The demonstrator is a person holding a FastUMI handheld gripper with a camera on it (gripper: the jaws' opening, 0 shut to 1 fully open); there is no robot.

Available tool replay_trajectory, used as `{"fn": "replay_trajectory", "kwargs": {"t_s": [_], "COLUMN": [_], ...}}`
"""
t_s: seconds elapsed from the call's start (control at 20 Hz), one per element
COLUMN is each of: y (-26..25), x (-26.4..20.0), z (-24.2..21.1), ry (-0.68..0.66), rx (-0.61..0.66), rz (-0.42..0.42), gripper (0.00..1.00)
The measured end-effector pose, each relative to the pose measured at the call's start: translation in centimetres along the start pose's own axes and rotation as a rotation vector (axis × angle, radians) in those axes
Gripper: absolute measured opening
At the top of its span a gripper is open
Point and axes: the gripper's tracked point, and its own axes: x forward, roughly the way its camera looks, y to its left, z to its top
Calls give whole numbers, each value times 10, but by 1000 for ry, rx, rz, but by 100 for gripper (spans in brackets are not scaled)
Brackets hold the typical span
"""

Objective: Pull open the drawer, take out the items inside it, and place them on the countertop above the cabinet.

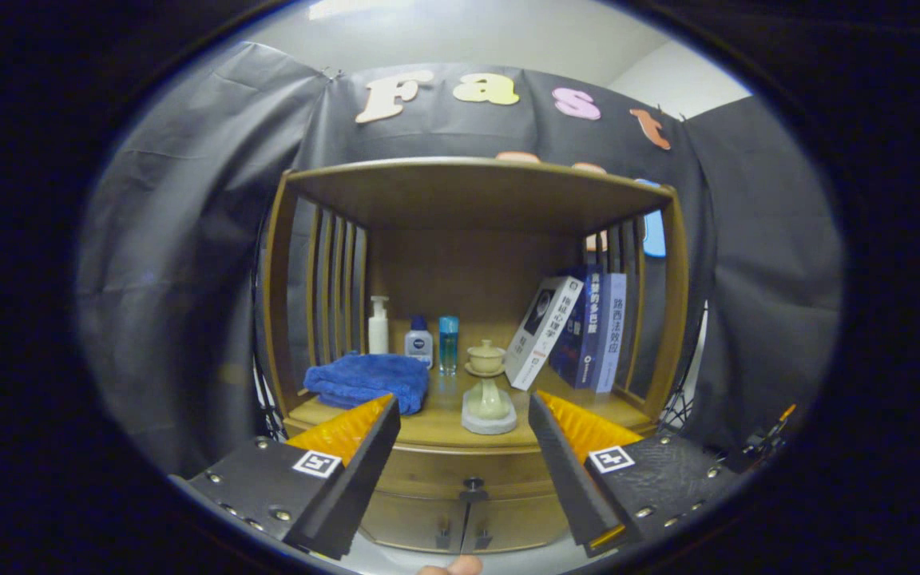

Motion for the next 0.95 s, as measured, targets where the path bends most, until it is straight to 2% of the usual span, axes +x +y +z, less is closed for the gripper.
{"fn": "replay_trajectory", "kwargs": {"t_s": [0.35,0.95], "y": [-21,-35], "x": [-40,-57], "z": [17,20], "ry": [-27,-39], "rx": [7,9], "rz": [-37,-44], "gripper": [96,96]}}
